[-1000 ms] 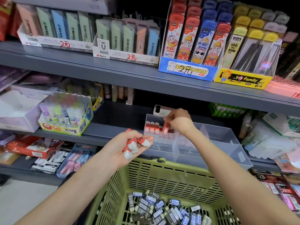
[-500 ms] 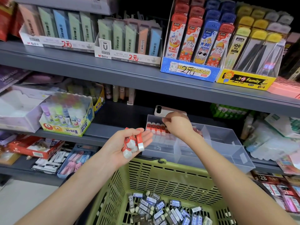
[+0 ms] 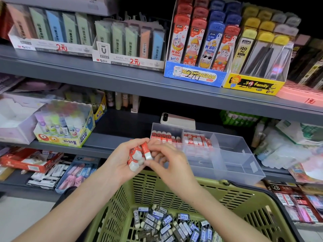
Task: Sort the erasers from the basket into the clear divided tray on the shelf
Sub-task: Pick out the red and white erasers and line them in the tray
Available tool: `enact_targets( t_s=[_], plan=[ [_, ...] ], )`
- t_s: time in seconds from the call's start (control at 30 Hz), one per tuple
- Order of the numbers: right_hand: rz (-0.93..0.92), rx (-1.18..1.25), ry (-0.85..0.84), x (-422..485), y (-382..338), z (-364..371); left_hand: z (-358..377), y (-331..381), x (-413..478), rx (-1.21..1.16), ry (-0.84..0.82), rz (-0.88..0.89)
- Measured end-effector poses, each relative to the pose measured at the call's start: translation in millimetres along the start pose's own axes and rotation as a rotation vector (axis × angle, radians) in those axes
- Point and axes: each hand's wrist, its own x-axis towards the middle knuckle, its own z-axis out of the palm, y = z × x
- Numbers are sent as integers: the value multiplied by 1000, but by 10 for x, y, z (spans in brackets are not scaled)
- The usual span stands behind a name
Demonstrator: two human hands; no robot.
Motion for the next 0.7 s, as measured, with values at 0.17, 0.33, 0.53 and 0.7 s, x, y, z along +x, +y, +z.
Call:
enact_targets(
  t_s=[0.17,0.33,0.53,0.7],
  plan=[
    [39,74,156,96,66,-176,2,-21,15,-33,-50,6],
    [219,-59,278,462,422,-600,14,-13,-10,8,153,-38],
    [355,-386,124,795,771,-632,20,-45,-13,-72,241,-79],
    [378,-459,25,943,901,-592,-31,-24,-15,-127,277,-59]
  ],
)
